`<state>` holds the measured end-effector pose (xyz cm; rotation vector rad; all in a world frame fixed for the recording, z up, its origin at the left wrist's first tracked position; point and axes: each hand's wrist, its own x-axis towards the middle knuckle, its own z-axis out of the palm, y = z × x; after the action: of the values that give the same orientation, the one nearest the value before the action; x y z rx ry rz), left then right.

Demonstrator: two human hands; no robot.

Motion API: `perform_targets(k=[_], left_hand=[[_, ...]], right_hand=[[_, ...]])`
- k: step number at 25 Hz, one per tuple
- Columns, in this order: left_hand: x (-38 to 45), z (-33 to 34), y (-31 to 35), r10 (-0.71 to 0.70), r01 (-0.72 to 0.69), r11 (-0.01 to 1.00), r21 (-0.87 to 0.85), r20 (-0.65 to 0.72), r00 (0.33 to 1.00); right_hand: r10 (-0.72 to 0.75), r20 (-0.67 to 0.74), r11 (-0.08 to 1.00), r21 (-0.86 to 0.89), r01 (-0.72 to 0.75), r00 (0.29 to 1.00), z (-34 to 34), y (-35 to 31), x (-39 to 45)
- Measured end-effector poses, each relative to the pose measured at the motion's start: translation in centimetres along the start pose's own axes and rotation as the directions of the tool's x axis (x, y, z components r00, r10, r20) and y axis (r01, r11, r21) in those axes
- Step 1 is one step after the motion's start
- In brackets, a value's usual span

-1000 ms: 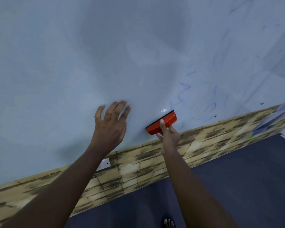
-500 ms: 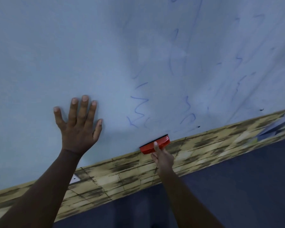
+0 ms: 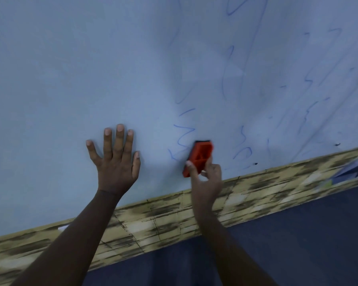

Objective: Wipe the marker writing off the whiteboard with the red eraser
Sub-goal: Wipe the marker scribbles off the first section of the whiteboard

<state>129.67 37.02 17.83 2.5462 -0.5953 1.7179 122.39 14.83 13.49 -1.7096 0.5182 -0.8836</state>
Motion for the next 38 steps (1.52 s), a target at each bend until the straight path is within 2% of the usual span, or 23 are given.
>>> perform_targets(k=[4,6,9,10,11,13,15,17,19,22,24,27,29,31,32,34,36,38], left_hand=[[-0.1,-0.5,0.4,-0.017,0.018,1.0,-0.014,0.041,0.999],[0.0,-0.9,0.5,-0.017,0.019,0.999,-0.031,0.061,0.998],[0.0,-1.8,1.1,-0.043,0.045,0.998,-0.04,0.053,0.998],[0.2,-2.1,1.1,-0.052,0.054,0.998,-0.036,0.04,0.998],[0.5,-2.4,1.1,-0.059,0.06,0.998,-0.035,0.024,0.998],[1.8,-3.2,0.5,-0.058,0.057,0.997,-0.052,-0.022,0.998],[3.9,-3.9,-0.3,-0.04,0.036,0.997,-0.066,-0.064,0.997],[6.4,-4.5,-1.0,-0.044,0.037,0.997,-0.072,-0.098,0.994],[8.7,-5.1,-1.7,-0.083,0.071,0.993,-0.094,-0.13,0.988],[10.4,-5.1,-3.0,-0.105,0.092,0.992,-0.089,-0.165,0.981],[10.5,-4.5,-3.3,-0.077,0.071,0.997,-0.04,-0.171,0.982],[10.3,-3.6,-3.2,-0.052,0.057,0.998,0.02,-0.184,0.982],[10.2,-3.4,-3.2,-0.045,0.053,0.998,0.033,-0.191,0.981],[10.1,-3.3,-3.4,-0.035,0.042,0.999,0.034,-0.191,0.981],[10.1,-3.3,-3.5,-0.029,0.036,0.999,0.034,-0.189,0.981],[9.9,-3.2,-3.6,-0.018,0.026,0.999,0.037,-0.186,0.982],[9.8,-3.1,-3.7,-0.008,0.016,0.999,0.043,-0.189,0.982],[9.8,-3.0,-3.8,0.007,0.004,0.999,0.054,-0.191,0.982]], right_hand=[[-0.27,0.12,0.916,-0.275,0.293,0.955,2.1,1.0,-3.5],[-0.35,0.153,0.863,-0.33,0.382,0.924,2.0,1.3,-3.5],[-0.497,0.314,0.711,-0.387,0.587,0.809,1.7,0.8,-4.2],[-0.508,0.327,0.702,-0.379,0.603,0.797,1.5,0.4,-3.9],[-0.488,0.303,0.735,-0.362,0.573,0.818,1.2,0.1,-3.2],[-0.372,0.186,0.862,-0.295,0.413,0.909,0.1,-0.9,-0.9],[-0.23,0.099,0.96,-0.138,0.242,0.968,-1.4,-1.8,1.9],[-0.119,0.03,0.99,0.076,0.116,0.992,-2.9,-3.4,4.6],[-0.041,-0.049,0.98,0.193,0.049,0.998,-4.0,-5.1,6.8],[-0.053,-0.054,0.982,0.18,0.062,0.997,-3.8,-6.9,6.9],[-0.179,0.045,0.981,0.089,0.174,0.983,-2.3,-7.5,4.9],[-0.412,0.282,0.881,-0.12,0.458,0.866,0.6,-8.4,0.4],[-0.5,0.334,0.795,-0.19,0.576,0.799,1.6,-9.0,-1.1],[-0.551,0.324,0.751,-0.211,0.626,0.769,1.3,-9.3,-0.7],[-0.562,0.303,0.747,-0.214,0.63,0.769,0.8,-9.5,0.0],[-0.525,0.219,0.802,-0.195,0.564,0.822,-0.5,-9.8,2.0],[-0.42,0.143,0.892,-0.118,0.437,0.896,-2.0,-10.5,4.3],[-0.295,0.095,0.956,0.032,0.293,0.951,-3.5,-11.4,6.9]])
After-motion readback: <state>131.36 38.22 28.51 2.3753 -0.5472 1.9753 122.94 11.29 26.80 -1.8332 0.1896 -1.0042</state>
